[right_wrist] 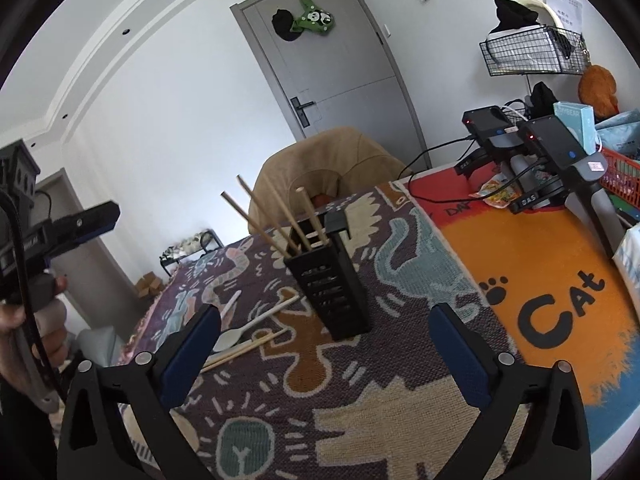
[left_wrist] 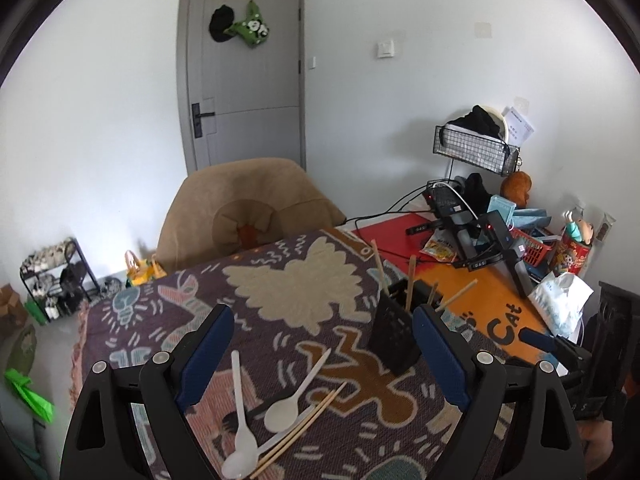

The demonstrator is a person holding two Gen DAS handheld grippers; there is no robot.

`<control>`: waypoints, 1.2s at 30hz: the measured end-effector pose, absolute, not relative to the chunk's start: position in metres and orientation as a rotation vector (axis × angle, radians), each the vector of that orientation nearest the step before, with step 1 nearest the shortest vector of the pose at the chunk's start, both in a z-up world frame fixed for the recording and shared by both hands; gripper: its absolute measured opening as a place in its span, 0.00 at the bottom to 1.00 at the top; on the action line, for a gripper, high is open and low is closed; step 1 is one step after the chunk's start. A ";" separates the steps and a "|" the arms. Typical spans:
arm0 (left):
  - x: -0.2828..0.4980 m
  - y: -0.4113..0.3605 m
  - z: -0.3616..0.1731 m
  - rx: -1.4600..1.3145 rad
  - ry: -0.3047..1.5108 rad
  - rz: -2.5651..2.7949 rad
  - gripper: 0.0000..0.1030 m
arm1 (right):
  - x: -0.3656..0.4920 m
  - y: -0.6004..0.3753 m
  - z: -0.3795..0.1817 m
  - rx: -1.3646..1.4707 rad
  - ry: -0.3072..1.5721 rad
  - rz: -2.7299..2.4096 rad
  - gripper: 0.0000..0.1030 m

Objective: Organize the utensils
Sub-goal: 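Move both grippers back toward the white spoons on the blanket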

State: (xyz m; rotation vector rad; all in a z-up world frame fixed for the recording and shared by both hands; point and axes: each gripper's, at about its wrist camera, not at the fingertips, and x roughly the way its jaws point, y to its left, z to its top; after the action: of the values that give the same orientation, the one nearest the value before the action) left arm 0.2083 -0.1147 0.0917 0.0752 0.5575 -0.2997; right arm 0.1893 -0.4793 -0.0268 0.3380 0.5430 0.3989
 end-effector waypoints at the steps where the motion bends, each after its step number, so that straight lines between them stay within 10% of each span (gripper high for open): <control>1: 0.206 -0.110 0.089 0.066 0.559 -0.294 0.93 | 0.189 -0.475 -0.027 0.332 0.549 0.395 1.00; 24: 0.143 -0.003 0.000 -0.091 0.650 -0.116 0.97 | 0.173 -0.417 -0.043 0.218 0.589 0.533 1.00; 36: 0.149 0.011 -0.057 -0.105 0.787 -0.132 0.48 | 0.178 -0.396 -0.075 0.189 0.695 0.556 1.00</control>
State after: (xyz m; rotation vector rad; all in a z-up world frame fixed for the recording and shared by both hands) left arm 0.1486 0.0108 -0.0573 -0.1047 0.7868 -0.1316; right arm 0.1782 -0.3961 -0.0753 0.1893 0.6950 0.5558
